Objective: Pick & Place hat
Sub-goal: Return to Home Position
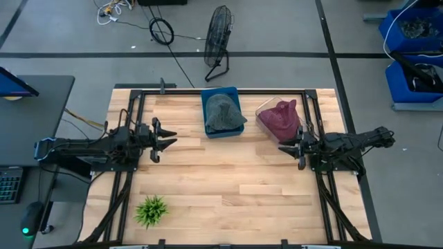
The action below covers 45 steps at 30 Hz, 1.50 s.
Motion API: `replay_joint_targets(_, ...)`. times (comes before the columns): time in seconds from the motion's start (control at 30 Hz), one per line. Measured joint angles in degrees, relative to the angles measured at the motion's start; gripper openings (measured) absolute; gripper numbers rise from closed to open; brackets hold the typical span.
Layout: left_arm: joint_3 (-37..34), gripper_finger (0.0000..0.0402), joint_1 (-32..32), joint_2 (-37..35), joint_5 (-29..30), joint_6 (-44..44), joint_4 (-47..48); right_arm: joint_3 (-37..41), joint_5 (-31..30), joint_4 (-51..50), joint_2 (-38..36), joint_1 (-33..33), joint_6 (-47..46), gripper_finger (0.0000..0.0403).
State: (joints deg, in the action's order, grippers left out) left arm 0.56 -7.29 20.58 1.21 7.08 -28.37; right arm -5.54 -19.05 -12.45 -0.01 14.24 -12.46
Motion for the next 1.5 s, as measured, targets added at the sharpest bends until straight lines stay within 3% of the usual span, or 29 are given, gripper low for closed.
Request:
replay_joint_targets(0.17, 0.0, 0.0126, 0.0, 0.0, 0.0, 4.21, -0.14, 0.22, -0.56, 0.34, 0.0, 0.0, 0.27, 0.0116)
replay_joint_targets(0.33, -0.02, 0.0126, 0.0, 0.0, 0.02, 4.27, -0.16, 0.21, -3.05, 0.09, 0.0, 0.0, 2.63, 0.0116)
replay_joint_targets(1.5, -0.02, 0.0126, 0.0, 0.0, 0.02, 4.23, -0.17, 0.15, -4.39, 0.0, 0.0, -0.02, 2.44, 0.0116)
